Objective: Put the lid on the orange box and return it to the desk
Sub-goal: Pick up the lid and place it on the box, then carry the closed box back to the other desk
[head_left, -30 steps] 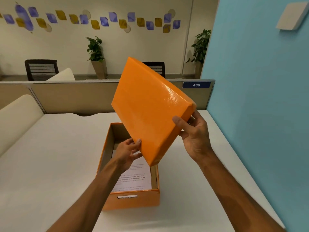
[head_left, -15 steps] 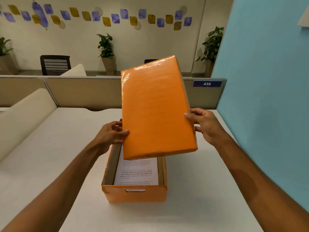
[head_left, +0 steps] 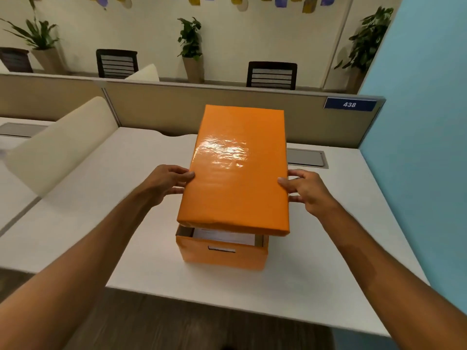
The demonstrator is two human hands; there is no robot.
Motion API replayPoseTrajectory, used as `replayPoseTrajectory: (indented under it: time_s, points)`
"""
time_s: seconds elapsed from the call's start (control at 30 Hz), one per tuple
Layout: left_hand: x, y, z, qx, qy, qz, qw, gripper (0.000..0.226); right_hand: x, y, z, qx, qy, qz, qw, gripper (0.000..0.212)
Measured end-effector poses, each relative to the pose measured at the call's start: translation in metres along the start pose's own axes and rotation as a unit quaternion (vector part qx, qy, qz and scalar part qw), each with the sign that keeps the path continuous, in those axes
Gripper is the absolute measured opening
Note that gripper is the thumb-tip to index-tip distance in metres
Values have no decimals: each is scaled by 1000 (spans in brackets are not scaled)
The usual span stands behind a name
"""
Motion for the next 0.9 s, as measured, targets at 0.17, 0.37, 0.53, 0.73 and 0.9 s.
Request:
replayPoseTrajectory:
  time_s: [0.17, 0.37, 0.53, 0.73, 0.9]
  points:
    - [-2, -28, -1, 29, 10, 19, 999, 38, -16, 31, 0, -45, -2, -10, 999, 25]
    - [-4, -51, 12, 24, 18, 24, 999, 40, -31, 55, 5, -98, 23, 14, 995, 9]
    - [-5, -74, 23, 45, 1, 23, 999, 36, -43, 73, 5, -123, 37, 8, 992, 16]
    - [-5, -89, 34, 55, -27, 8, 998, 31, -49, 83, 8, -145, 43, 14, 988, 11]
    - [-2, -102, 39, 67, -34, 13, 997, 32, -55, 87, 10, -147, 40, 0, 988, 11]
Point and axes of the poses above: each hand's wrist, its own z-axis towards the middle knuckle, its own x-axis out of the back of the hand, y = z × x, the point moved 6 cm from there along z, towards the middle knuckle
